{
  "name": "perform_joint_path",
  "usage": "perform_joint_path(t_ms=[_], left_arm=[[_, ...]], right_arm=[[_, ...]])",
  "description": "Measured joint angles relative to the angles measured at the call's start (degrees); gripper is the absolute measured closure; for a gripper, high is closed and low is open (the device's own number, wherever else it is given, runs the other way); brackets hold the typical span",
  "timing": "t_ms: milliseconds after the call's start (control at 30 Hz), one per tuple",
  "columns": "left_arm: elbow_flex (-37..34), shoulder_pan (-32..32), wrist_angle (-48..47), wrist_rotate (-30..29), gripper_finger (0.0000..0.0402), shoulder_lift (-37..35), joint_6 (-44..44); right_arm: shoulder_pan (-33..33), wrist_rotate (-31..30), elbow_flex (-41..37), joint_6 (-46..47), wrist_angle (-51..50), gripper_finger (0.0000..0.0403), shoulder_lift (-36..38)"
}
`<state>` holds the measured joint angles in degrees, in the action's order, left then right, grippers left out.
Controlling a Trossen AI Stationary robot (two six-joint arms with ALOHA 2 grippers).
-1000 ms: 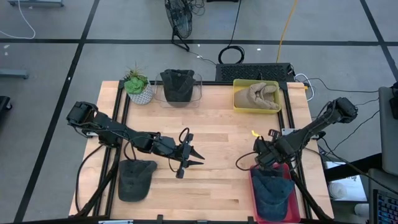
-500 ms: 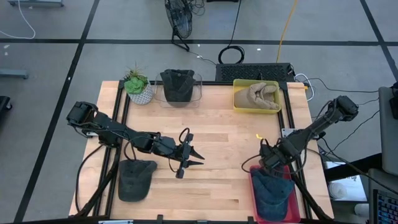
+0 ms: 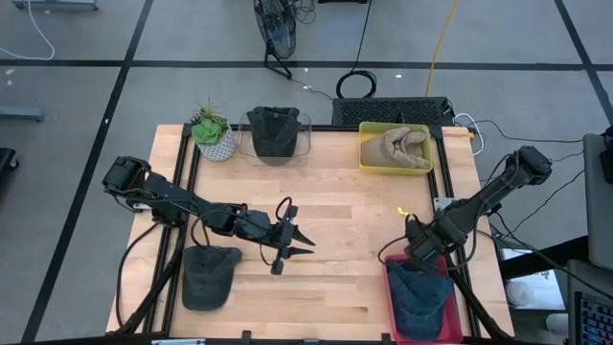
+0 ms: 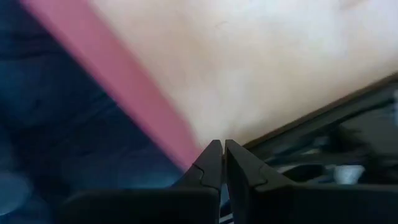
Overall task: Pick & Place hat
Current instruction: Adjust the pink bin, then put the black cap into the transparent bin
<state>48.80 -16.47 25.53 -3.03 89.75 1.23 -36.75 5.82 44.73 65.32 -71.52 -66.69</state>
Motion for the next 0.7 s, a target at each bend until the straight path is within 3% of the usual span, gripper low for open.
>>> perform_joint_path(t_ms=[200, 333, 433, 533, 700], left_arm=[[0.0, 0.0, 0.4, 0.0, 0.0304, 0.0, 0.3], [0.0, 0.0, 0.3, 0.0, 0.0304, 0.0, 0.4], [0.0, 0.0, -0.3, -1.7, 0.0304, 0.0, 0.4], [0.0, 0.0, -2.8, -4.6, 0.0304, -0.4, -0.1], [0.0, 0.0, -8.0, -5.6, 0.0305, -3.7, -1.7]], right_arm=[[0.0, -9.6, 0.0, 0.2, -3.1, 0.0403, 4.4], [0.0, -24.0, 0.0, -0.9, 1.3, 0.0403, 7.3], [0.0, -36.2, 0.0, -9.2, 12.7, 0.0403, 8.2], [0.2, -45.3, -0.1, -24.0, 28.6, 0.0403, 8.1], [3.8, -47.3, -4.7, -45.4, 57.0, 0.0403, 7.1]])
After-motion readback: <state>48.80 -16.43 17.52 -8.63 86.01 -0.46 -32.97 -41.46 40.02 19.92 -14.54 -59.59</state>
